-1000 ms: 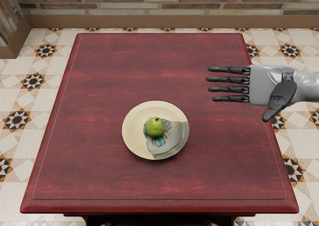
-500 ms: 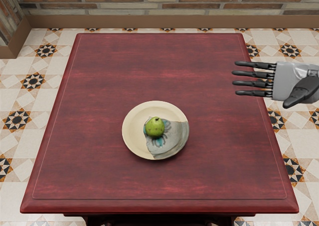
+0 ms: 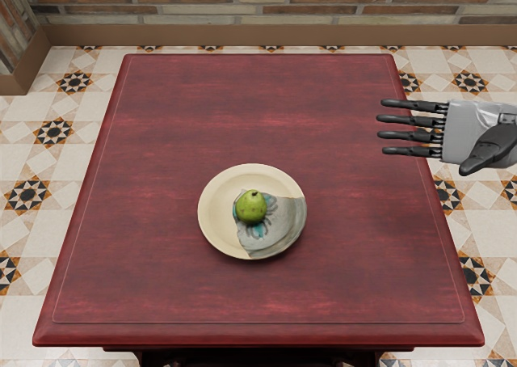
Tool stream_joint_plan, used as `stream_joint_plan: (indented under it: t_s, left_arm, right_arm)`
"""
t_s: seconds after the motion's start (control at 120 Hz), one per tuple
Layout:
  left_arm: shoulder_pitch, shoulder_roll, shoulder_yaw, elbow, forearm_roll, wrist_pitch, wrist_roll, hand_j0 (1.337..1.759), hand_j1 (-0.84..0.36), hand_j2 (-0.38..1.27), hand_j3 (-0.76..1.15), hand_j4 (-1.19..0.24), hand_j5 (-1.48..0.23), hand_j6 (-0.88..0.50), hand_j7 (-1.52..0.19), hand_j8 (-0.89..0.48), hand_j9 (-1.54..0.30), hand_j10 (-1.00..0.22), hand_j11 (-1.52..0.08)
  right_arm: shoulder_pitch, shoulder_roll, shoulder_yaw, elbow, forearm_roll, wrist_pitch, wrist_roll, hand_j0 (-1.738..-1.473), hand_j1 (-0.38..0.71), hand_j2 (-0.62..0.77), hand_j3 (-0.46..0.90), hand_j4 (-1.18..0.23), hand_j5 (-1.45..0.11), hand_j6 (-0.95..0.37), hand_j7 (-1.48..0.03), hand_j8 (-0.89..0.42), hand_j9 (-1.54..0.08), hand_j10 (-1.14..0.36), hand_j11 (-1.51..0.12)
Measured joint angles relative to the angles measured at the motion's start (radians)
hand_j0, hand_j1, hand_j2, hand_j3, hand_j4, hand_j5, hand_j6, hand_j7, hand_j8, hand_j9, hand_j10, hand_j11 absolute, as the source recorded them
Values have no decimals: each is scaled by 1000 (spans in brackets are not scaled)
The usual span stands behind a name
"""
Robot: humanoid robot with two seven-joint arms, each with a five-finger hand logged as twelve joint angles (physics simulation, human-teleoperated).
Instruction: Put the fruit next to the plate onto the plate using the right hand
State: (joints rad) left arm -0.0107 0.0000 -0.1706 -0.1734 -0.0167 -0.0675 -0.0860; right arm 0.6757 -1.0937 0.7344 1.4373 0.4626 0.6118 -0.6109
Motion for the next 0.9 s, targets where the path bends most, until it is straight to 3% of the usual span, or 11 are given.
stream_joint_plan:
  t_s: [0.9]
  left_arm:
    - [0,0,0,0,0,0,0,1658,337,2,0,-10,-13,-10,-13,-10,-13,-10,-13]
  right_arm:
    - [0,0,0,0,0,0,0,-1658,-349,0,0,0,1,6,0,5,1,3,0]
